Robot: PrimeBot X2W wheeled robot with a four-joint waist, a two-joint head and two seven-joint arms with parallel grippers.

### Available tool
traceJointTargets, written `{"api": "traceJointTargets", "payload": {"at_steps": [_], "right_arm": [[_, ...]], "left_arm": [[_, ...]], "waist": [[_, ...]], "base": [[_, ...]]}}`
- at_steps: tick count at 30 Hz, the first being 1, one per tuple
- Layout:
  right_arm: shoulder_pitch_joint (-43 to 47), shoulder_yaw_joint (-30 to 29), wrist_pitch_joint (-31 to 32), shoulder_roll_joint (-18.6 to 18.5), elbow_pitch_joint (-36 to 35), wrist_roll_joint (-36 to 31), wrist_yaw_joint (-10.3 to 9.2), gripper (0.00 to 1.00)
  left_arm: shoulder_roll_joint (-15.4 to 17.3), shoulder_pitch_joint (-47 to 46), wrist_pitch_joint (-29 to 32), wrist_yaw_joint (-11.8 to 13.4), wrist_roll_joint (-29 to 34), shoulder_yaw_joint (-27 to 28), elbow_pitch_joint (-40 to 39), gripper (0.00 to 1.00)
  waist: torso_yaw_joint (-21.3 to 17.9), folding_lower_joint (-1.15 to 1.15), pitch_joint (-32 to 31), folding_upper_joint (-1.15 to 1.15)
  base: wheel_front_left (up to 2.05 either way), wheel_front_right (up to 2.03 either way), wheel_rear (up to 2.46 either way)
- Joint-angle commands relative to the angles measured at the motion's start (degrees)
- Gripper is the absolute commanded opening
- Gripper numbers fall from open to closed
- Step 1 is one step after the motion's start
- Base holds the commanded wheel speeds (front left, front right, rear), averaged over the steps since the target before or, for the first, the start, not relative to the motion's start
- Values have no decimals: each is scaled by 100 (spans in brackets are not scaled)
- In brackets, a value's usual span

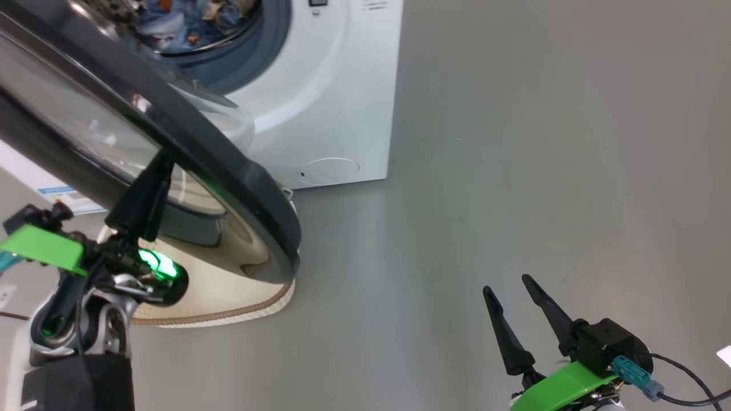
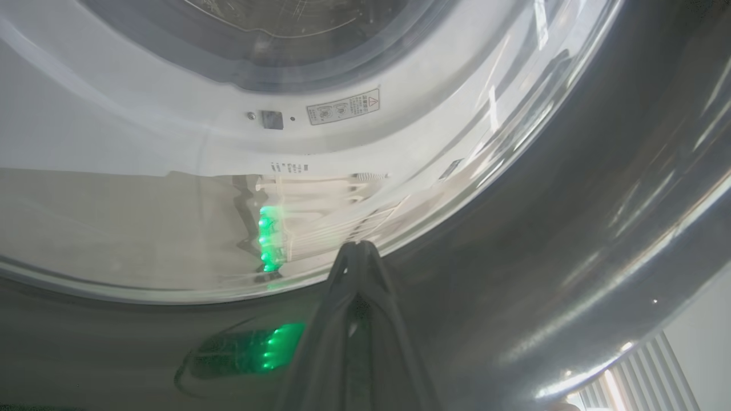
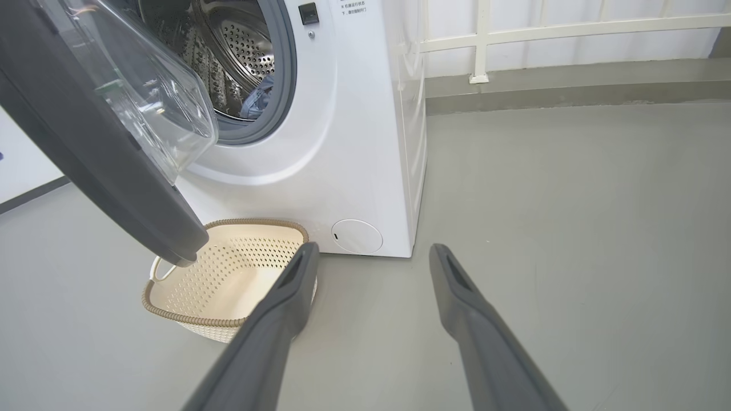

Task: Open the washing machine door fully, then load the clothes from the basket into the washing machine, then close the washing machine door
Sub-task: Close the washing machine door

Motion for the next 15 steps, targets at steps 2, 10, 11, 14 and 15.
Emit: {"api": "traceJointTargets", "payload": {"at_steps": [2, 10, 11, 14, 15], "right_arm": [[-137, 123, -70, 34, -153, -61, 9, 100], [-167, 116, -70, 38, -169, -16, 9, 100], [-165, 112, -70, 39, -171, -7, 9, 100], [-156, 101, -70, 39, -171, 12, 9, 100], [-157, 105, -70, 39, -175, 3, 9, 100]], "left_arm": [[113, -236, -62, -55, 114, 185, -102, 0], [113, -322, -268, -56, 312, 286, -74, 0], [113, -317, -308, -56, 352, 305, -82, 0], [113, -286, -382, -56, 427, 351, -106, 0], [113, -264, -404, -56, 450, 361, -116, 0]], "waist": [[-103, 0, 62, 0], [-199, 0, 79, 0], [-199, 0, 74, 0], [-184, 0, 40, 0], [-173, 0, 23, 0]], "base": [[0, 0, 0], [0, 0, 0], [0, 0, 0], [0, 0, 0], [0, 0, 0]]}}
